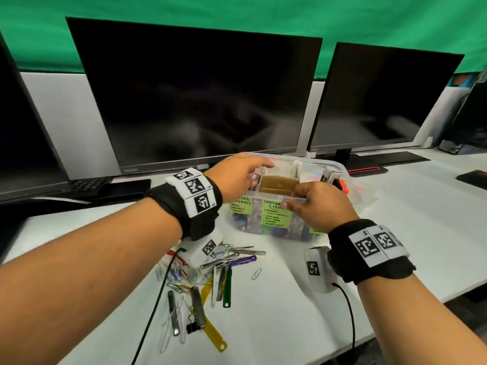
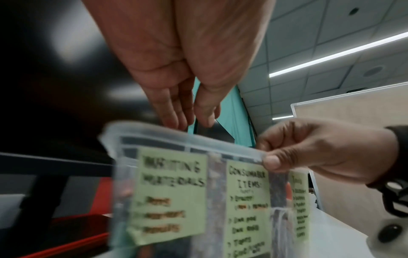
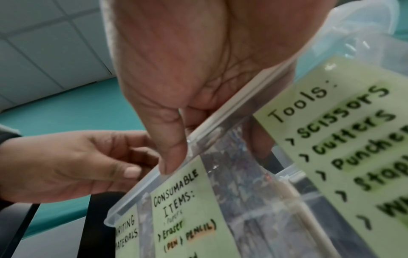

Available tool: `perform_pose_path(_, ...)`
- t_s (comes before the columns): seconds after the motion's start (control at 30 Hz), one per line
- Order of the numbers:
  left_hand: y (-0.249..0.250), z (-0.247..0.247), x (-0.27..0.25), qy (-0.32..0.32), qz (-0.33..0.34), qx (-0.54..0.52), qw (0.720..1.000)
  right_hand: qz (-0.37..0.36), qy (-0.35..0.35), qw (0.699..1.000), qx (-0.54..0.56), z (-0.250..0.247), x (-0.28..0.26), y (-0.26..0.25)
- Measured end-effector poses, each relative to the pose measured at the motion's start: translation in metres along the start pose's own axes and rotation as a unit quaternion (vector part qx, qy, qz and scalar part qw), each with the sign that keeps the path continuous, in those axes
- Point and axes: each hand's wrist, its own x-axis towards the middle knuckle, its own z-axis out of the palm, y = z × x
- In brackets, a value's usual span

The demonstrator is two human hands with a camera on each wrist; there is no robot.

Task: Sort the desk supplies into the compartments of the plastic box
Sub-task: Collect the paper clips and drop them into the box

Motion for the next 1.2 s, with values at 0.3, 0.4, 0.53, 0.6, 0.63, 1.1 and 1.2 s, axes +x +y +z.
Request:
perform_pose_path(0.3, -0.090, -0.027, -0.074, -0.155, -0.179, 0.092, 0.967, 0.011, 0.049, 0.998, -0.029, 0.008, -0.011, -0.021)
perform_pose_path(0.4, -0.096, -0.018, -0.083, -0.178, -0.179, 0.096, 0.963, -0.076, 0.144, 0.987, -0.005, 0.017, -0.019, -0.053)
perform_pose_path(0.53, -0.086, 0.002, -0.077, -0.190, -0.137, 0.127, 0.964, -0.161, -0.040, 0.986, -0.031, 0.043, -0.014, -0.096)
perform_pose_path(0.6, -0.081, 0.014, -0.072, -0.189, -0.121, 0.142, 0.964, -0.141, -0.158, 0.973, -0.090, 0.065, -0.003, -0.107)
perform_pose_path(0.63, -0.079, 0.019, -0.069, -0.189, -0.115, 0.150, 0.964, -0.131, -0.185, 0.967, -0.118, 0.075, 0.003, -0.109)
perform_pose_path(1.1, -0.084, 0.040, -0.061, -0.191, -0.165, 0.135, 0.958, -0.087, -0.254, 0.951, -0.151, 0.101, 0.035, -0.106)
perform_pose_path(1.2, -0.086, 0.038, -0.067, -0.165, -0.166, 0.109, 0.966, -0.068, -0.244, 0.961, -0.113, 0.095, 0.033, -0.103)
